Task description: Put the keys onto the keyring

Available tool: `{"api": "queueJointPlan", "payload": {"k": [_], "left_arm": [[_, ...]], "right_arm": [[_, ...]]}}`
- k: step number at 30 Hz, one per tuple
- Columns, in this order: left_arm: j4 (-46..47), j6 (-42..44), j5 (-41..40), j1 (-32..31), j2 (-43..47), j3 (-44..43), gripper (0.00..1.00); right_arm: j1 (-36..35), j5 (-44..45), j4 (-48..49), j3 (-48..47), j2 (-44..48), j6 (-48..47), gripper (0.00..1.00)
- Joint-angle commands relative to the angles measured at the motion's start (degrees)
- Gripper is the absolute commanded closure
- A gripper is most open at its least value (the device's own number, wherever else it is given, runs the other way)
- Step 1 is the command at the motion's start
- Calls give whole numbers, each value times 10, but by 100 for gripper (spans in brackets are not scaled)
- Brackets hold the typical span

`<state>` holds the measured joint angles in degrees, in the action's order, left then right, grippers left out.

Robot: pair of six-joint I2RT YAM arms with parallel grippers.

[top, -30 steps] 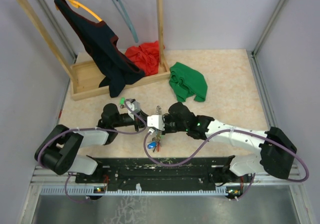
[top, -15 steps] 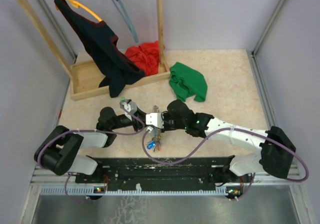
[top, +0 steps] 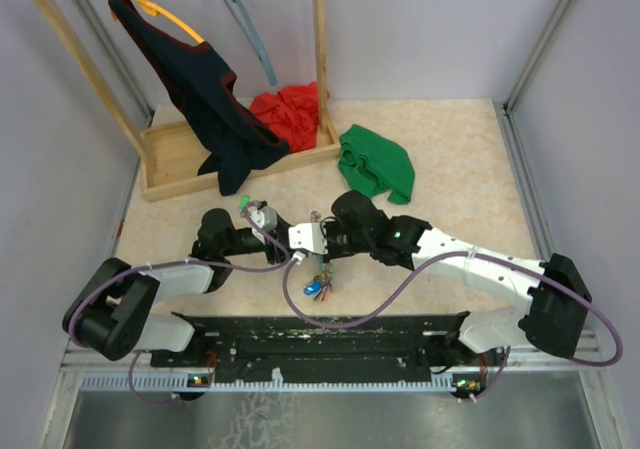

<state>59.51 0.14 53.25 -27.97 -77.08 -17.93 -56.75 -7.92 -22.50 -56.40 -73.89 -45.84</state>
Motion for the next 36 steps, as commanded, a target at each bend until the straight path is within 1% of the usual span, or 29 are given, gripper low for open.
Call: {"api": "queueJointPlan", "payload": {"k": [1,7,14,19,22,24,27,33,36], "left_arm": [[-47,38,40,2,-4,-35,58],[-65,42,54,-1,-25,-58,64],[-89,54,56,-14,-46,-73,66],[-97,59,51,-23,-53,-79,72],[-98,60,48,-24,-54,-82,79],[-97,57,45,-25,-52,-82,86],[-90,52,35,-24,-45,-77,99],[-29,18,-8,-23,-22,-41,100],[-13,0,-16,-23,-18,-34,100]], "right_arm": [[-1,-21,13,-44,5,-12,100],[-1,-25,14,-46,0,-12,100],[-1,-28,17,-47,-2,-12,100],[-2,-29,18,-47,-2,-12,100],[-1,-32,16,-47,-2,-11,100],[-1,-33,14,-48,-2,-9,100],[-1,-26,8,-42,2,-3,100],[-1,30,5,8,45,28,100],[-1,36,3,32,53,45,100]]}}
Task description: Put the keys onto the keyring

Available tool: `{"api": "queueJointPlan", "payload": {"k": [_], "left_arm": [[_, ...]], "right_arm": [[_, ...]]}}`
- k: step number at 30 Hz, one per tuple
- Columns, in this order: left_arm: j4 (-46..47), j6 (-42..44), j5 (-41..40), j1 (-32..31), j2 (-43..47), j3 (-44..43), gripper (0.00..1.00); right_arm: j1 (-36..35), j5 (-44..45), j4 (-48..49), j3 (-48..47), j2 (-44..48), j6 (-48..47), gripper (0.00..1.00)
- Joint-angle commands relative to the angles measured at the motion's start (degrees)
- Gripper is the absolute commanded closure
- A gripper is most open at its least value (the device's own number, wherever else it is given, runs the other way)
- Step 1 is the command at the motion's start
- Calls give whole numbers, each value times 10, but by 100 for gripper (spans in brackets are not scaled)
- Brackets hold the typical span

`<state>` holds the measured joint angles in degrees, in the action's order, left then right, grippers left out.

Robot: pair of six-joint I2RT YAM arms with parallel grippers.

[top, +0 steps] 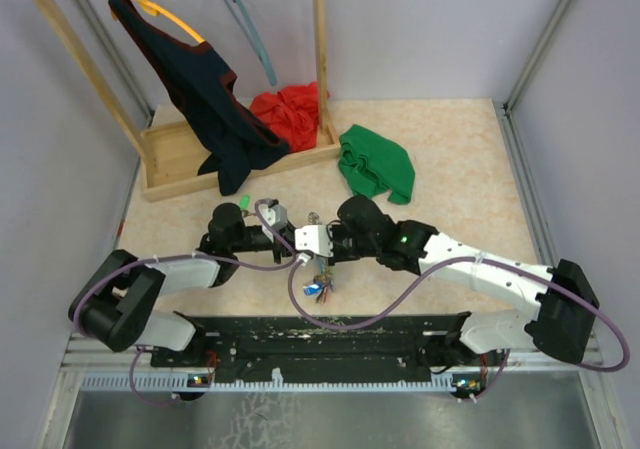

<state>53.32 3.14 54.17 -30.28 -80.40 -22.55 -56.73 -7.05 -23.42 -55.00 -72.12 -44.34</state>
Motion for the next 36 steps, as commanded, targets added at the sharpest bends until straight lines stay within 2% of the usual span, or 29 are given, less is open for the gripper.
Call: {"api": "queueJointPlan", "payload": {"k": [1,4,13,19,20,24,26,36], "left_arm": [[59,-37,-27,1,16,15,100],[96,-53,-36,1,16,27,100],[124,-70,-44,0,8,31,100],[126,-70,-49,1,10,35,100],[126,-69,-49,0,11,35,100],[126,-71,-50,1,10,35,100],[126,-71,-50,1,12,36,100],[123,-71,-53,1,15,36,100]], "right_arm": [[-1,26,12,23,33,33,100],[-1,15,23,43,25,46,100],[-1,-52,102,69,-4,65,100],[2,-12,148,104,38,87,100],[7,-14,152,110,47,96,98],[40,-60,179,132,70,144,79],[48,-75,209,153,78,162,74],[65,-107,337,215,87,209,69]]}}
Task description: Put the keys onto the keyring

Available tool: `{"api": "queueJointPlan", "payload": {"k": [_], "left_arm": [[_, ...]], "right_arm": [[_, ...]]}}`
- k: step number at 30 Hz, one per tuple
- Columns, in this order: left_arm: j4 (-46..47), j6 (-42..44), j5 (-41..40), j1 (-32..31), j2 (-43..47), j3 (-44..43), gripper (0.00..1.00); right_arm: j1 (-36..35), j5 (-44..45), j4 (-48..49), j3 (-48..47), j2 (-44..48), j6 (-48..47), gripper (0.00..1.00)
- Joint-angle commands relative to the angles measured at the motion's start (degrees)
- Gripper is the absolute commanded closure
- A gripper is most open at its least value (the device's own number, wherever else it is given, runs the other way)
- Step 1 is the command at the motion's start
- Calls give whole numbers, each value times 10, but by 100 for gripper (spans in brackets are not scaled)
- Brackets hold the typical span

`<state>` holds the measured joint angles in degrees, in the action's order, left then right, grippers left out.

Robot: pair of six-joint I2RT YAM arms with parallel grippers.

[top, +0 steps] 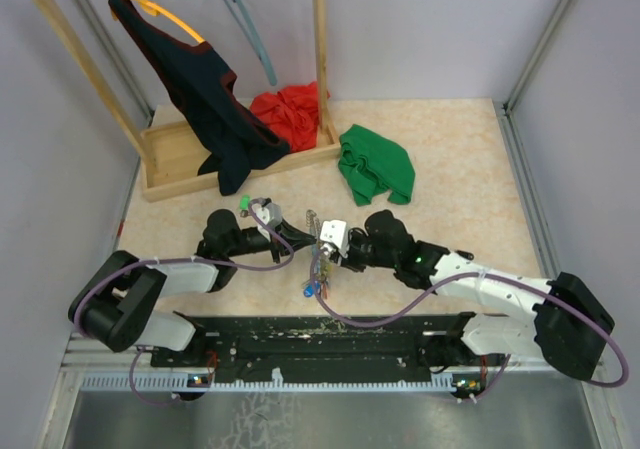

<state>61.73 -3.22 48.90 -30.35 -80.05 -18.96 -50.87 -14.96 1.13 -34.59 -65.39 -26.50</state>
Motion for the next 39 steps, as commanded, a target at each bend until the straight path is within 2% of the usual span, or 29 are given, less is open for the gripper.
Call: {"api": "queueJointPlan", "payload": {"k": [1,7,20,27,37,39], "left_arm": [[39,-8,-1,1,11,0,100],[38,-10,2,1,14,-1,100],[41,-13,3,1,12,-2,100],[42,-14,3,1,16,1,100],[43,-16,3,1,17,1,100],[43,-15,3,1,17,1,100]], "right_arm": [[7,-28,99,15,17,34,69],[7,-9,168,41,7,51,69],[8,-5,222,54,-21,74,70],[9,-4,232,56,-39,78,78],[9,-9,247,62,-46,88,82],[9,-7,251,63,-47,86,86]]}}
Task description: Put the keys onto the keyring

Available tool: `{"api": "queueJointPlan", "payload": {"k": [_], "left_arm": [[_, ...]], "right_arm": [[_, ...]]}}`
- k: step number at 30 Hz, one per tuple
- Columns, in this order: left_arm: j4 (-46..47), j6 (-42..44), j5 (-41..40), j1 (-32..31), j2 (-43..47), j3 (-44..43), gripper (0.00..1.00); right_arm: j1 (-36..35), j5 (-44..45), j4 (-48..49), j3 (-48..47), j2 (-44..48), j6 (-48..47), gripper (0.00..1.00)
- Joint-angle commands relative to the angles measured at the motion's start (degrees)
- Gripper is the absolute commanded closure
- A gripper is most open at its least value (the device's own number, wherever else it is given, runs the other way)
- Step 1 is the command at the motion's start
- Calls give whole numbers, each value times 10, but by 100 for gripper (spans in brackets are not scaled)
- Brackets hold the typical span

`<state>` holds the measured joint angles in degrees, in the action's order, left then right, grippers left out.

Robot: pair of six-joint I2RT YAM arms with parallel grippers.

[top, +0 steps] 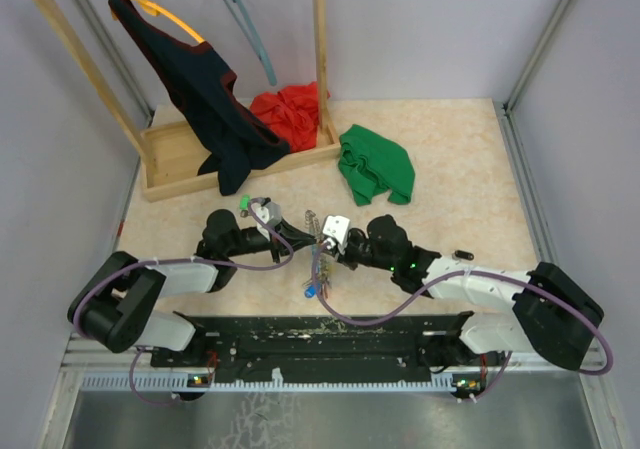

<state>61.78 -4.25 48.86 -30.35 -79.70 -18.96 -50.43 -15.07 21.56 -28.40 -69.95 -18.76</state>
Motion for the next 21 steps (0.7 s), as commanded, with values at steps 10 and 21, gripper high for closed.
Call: {"api": "queueJointPlan", "payload": {"k": [10,21], "left_arm": [[17,13,-10,2,24,9,84],[-18,40,20,2,26,-4,64]], "right_arm": [[4,26,-110,-56,67,-67,100],[4,-4,-280,-176,47,-141,100]]}}
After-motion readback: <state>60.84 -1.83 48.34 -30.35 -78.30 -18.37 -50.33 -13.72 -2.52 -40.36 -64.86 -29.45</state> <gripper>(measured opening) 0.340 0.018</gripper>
